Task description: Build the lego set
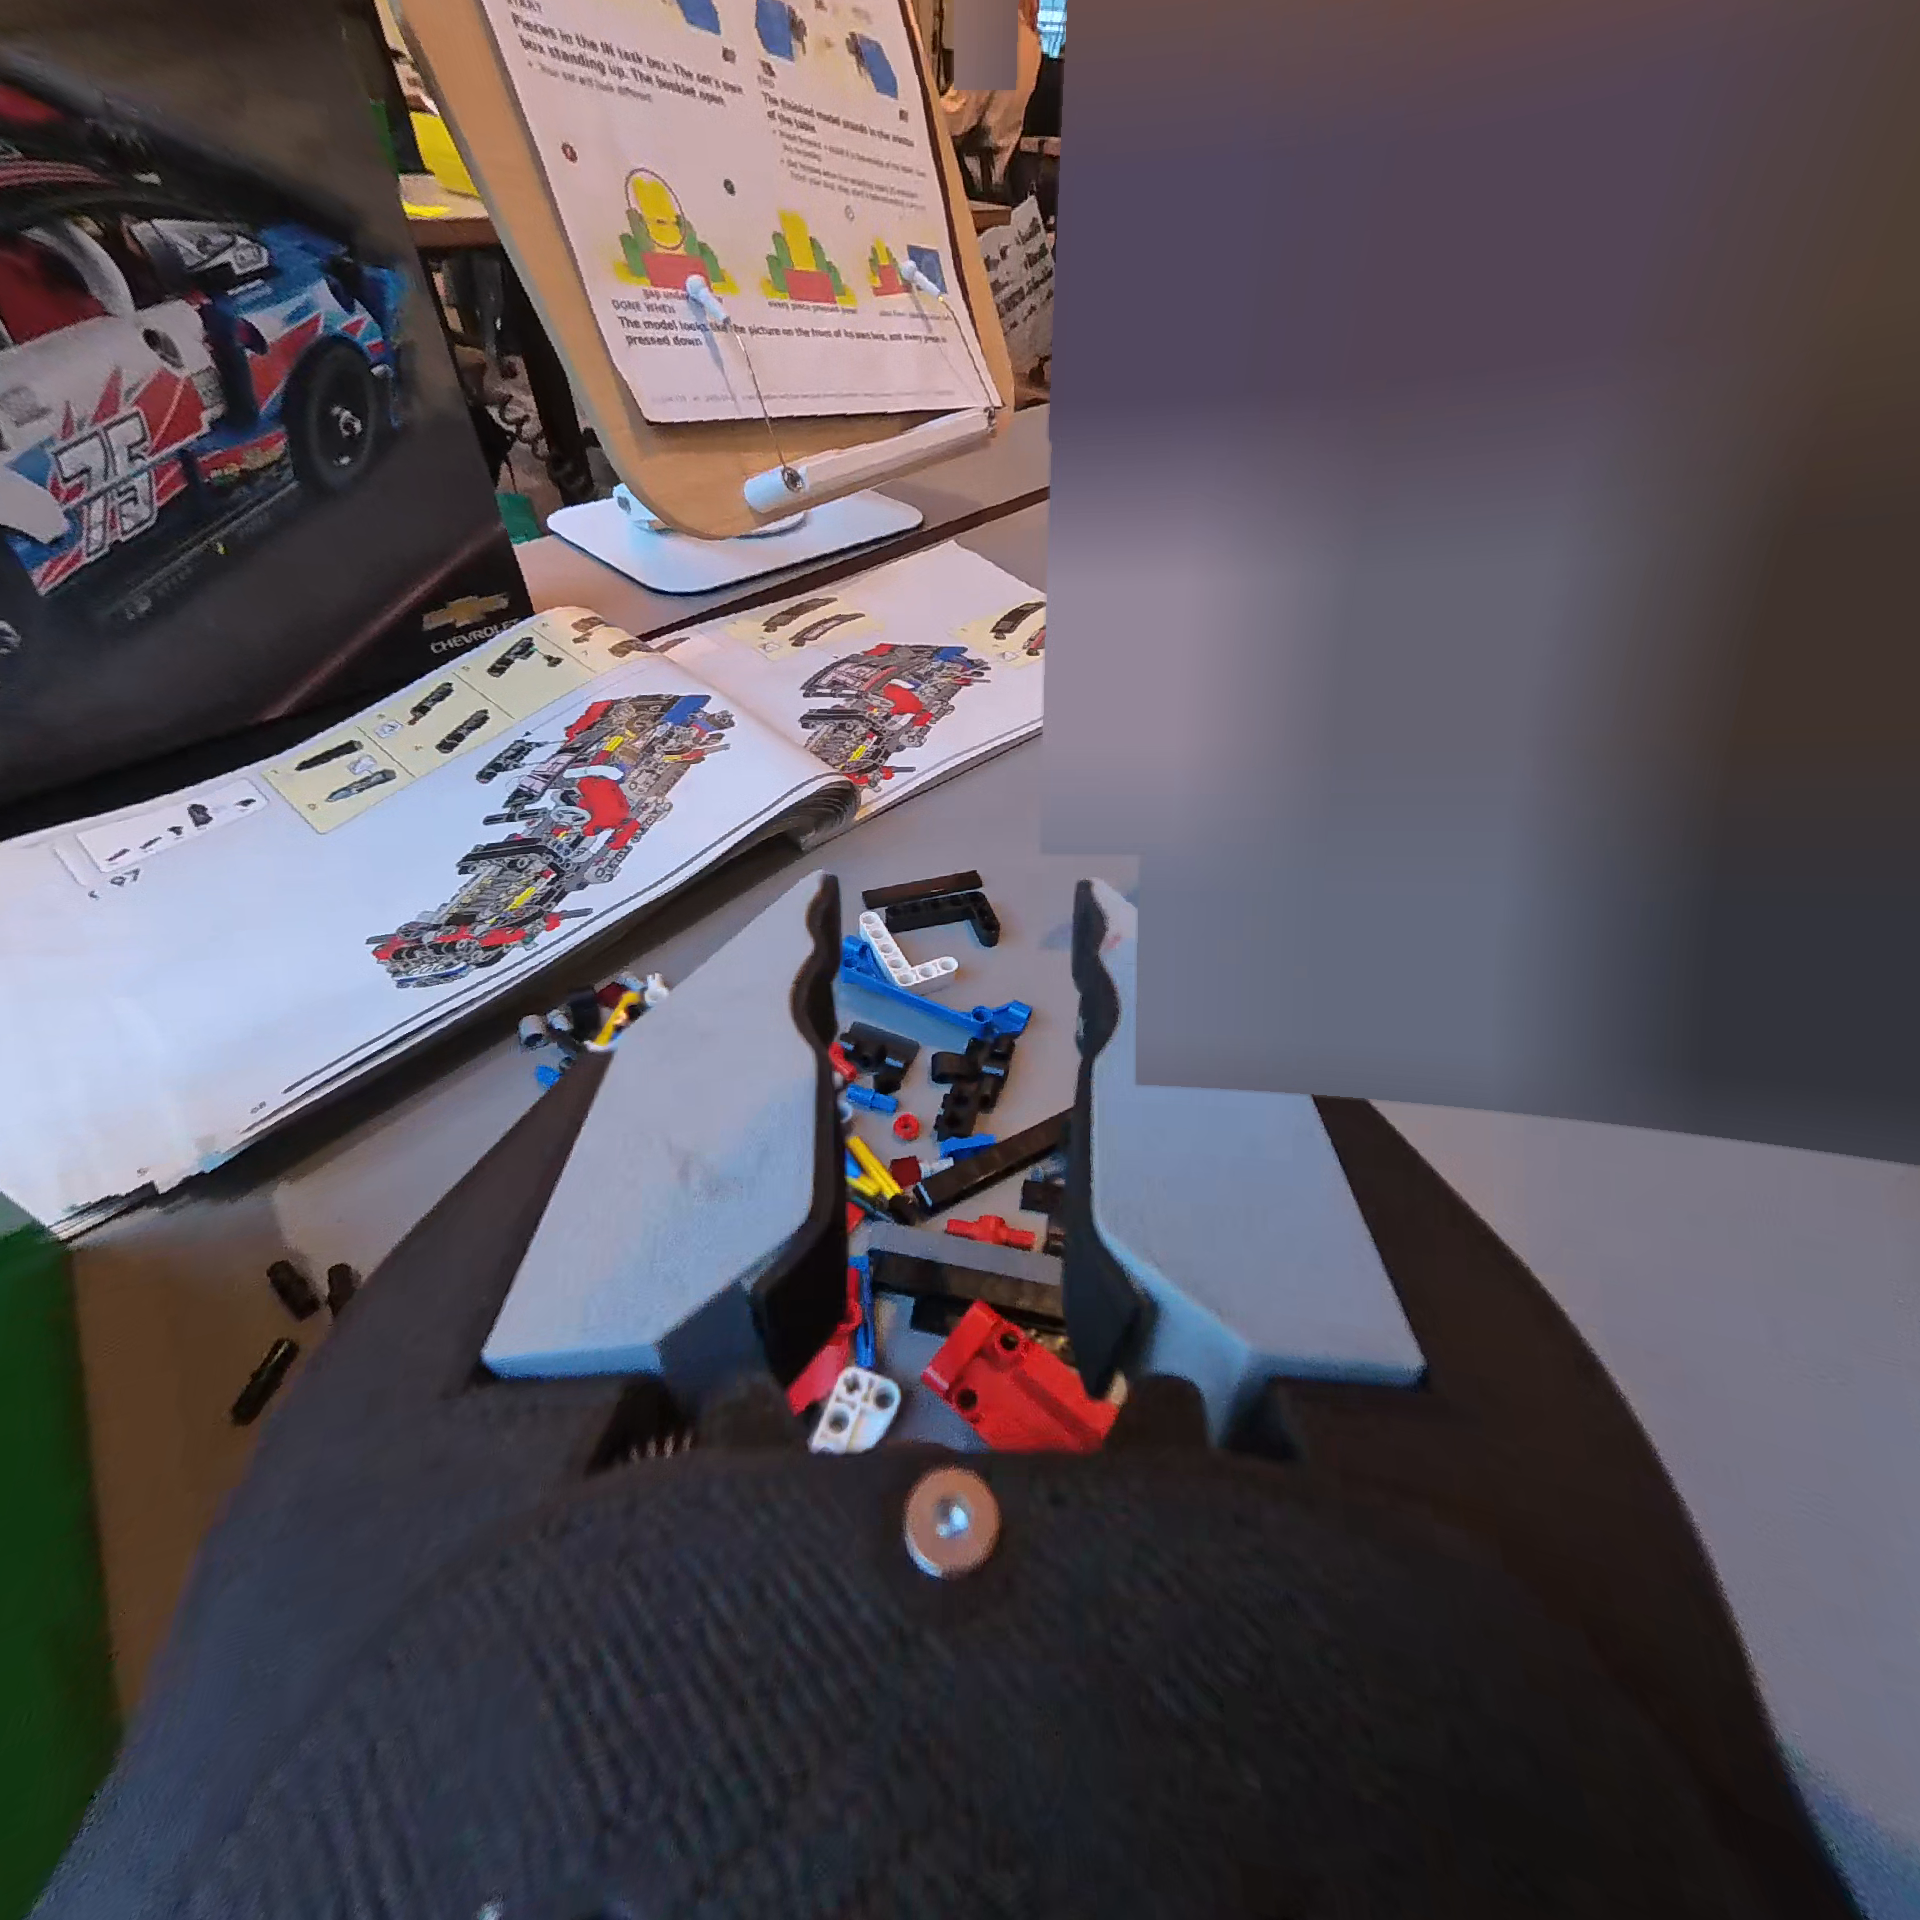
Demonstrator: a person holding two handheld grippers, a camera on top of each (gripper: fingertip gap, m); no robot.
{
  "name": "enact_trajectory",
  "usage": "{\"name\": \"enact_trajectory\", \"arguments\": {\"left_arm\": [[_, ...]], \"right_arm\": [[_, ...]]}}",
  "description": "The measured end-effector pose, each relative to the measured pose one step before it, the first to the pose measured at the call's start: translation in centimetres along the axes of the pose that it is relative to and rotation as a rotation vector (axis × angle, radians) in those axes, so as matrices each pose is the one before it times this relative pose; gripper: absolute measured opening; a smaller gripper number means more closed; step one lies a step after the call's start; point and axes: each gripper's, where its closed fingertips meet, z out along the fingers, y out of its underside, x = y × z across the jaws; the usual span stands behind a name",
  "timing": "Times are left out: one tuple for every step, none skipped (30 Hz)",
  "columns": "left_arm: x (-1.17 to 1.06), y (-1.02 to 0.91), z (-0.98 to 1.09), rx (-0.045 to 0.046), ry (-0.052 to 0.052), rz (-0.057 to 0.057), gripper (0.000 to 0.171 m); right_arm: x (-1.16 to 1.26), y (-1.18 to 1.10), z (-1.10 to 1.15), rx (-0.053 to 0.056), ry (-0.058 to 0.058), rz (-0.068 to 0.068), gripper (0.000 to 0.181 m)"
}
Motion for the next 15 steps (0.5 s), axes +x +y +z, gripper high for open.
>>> {"name": "enact_trajectory", "arguments": {"left_arm": [[-0.069,-0.1,-0.12,0.00958,-0.0003,0.0054,0.041],[-0.022,-0.077,-0.159,0.00826,0.0014,-0.0019,0.041],[0.041,-0.062,-0.027,0.00675,0.0057,-0.0059,0.04],[0.105,-0.007,-0.053,0.00206,0.0086,-0.0049,0.041],[0.021,-0.035,-0.105,0.00365,0.003,-0.0011,0.041],[-0.024,-0.133,-0.09,0.00914,-0.0031,0.0022,0.04],[-0.036,-0.072,-0.047,0.00568,-0.0019,0.0013,0.04],[-0.069,0.026,-0.013,0.00118,-0.0024,-0.0012,0.04],[-0.131,0.1,-0.004,-0.00197,-0.003,-0.0016,0.04],[-0.171,0.145,0.004,-0.00514,-0.0043,-0.0047,0.04],[-0.145,0.098,-0.006,-0.00302,-0.002,-0.0085,0.04],[-0.061,-0.01,-0.05,0.00385,0.0025,-0.0095,0.04],[0.0,-0.077,-0.069,0.00545,0.0052,-0.0087,0.04],[-0.015,-0.119,-0.082,0.00692,0.001,-0.0057,0.04],[-0.034,-0.149,-0.109,0.00752,-0.0015,-0.0031,0.04]], "right_arm": [[-0.399,0.511,0.326,-0.0124,-0.012,-0.0082,0.039],[-0.269,0.578,0.223,-0.0176,-0.0065,-0.01,0.039],[-0.201,0.477,0.166,-0.0161,-0.0038,-0.0051,0.037],[-0.233,0.31,0.113,-0.0116,-0.0067,0.0014,0.037],[-0.271,0.118,0.081,-0.0036,-0.0089,0.0032,0.037],[-0.224,-0.003,0.042,0.0025,-0.0064,0.0003,0.037],[-0.114,0.024,0.033,0.0015,0.0005,-0.0044,0.037],[-0.012,0.12,0.036,-0.0029,0.0042,-0.0085,0.036],[0.046,0.237,0.025,-0.0082,0.0053,-0.01,0.035],[0.125,0.295,0.023,-0.0118,0.0078,-0.0067,0.035],[0.129,0.243,-0.008,-0.0091,0.0069,-0.0023,0.035],[0.079,0.173,-0.027,-0.0041,0.0038,0.0018,0.033],[0.051,0.128,-0.026,0.0,0.0027,0.0045,0.032],[0.04,0.108,0.0,0.0015,0.0034,0.0043,0.031],[-0.003,0.148,0.028,-0.0003,0.0022,0.0014,0.03]]}}
